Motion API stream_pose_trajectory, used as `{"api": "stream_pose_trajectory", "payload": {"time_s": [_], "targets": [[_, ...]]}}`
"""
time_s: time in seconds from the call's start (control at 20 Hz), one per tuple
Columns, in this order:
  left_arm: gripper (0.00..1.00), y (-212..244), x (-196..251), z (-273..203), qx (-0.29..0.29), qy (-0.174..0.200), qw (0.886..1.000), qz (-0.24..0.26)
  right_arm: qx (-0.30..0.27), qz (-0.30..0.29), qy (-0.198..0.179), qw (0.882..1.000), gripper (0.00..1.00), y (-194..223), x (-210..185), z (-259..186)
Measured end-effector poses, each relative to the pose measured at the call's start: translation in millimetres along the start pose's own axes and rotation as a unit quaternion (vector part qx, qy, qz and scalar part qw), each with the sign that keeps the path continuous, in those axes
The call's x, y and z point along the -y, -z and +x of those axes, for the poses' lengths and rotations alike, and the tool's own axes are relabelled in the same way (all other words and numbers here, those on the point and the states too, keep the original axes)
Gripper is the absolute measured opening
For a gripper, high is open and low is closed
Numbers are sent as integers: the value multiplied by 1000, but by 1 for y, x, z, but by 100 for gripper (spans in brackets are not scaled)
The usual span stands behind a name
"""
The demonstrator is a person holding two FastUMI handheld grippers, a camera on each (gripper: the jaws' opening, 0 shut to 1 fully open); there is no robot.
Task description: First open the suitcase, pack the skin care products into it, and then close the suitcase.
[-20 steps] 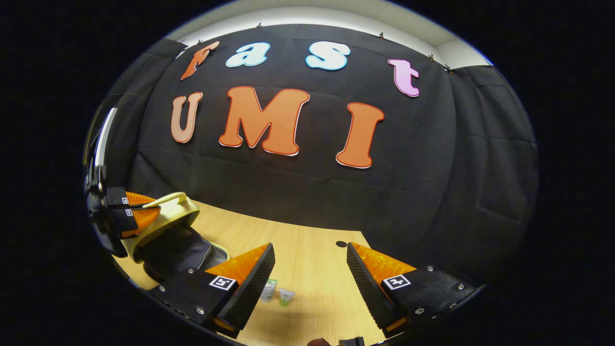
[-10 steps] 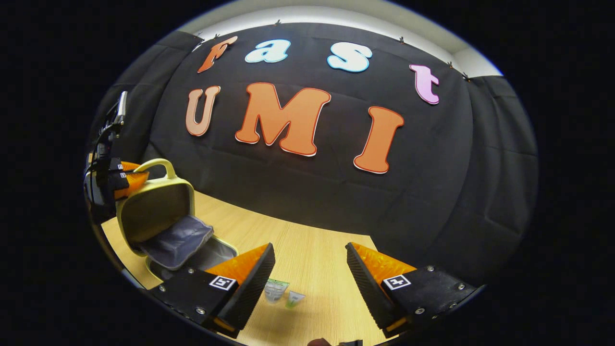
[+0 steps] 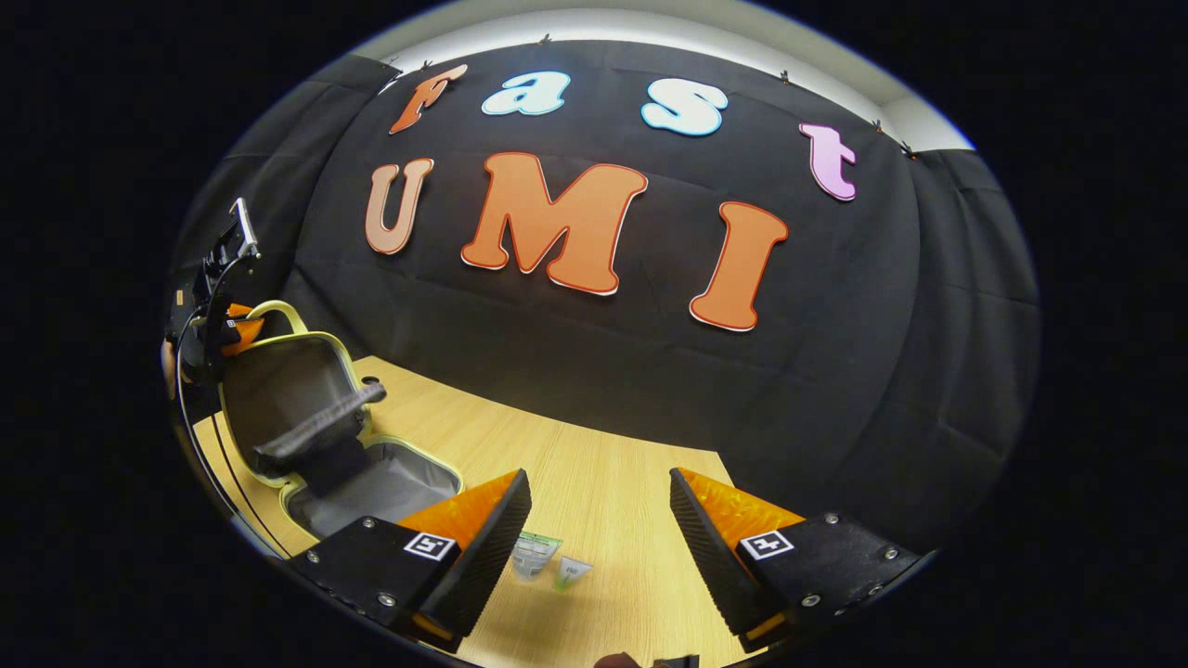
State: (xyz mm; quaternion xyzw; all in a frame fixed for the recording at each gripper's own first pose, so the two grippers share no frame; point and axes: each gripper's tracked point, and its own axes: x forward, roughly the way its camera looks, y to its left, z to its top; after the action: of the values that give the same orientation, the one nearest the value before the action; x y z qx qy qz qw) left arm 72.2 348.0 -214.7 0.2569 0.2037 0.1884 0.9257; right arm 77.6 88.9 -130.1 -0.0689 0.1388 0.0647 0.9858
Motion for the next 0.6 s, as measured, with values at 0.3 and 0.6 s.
{"api": "stream_pose_trajectory", "payload": {"time_s": [0.3,0.6], "targets": [[6,88,-26,29,-89,-17,996,-12,0,1,6,1000,96,4,2,-2],[6,153,-20,42,-140,-15,990,7,-5,-3,6,1000,95,11,0,-4]]}}
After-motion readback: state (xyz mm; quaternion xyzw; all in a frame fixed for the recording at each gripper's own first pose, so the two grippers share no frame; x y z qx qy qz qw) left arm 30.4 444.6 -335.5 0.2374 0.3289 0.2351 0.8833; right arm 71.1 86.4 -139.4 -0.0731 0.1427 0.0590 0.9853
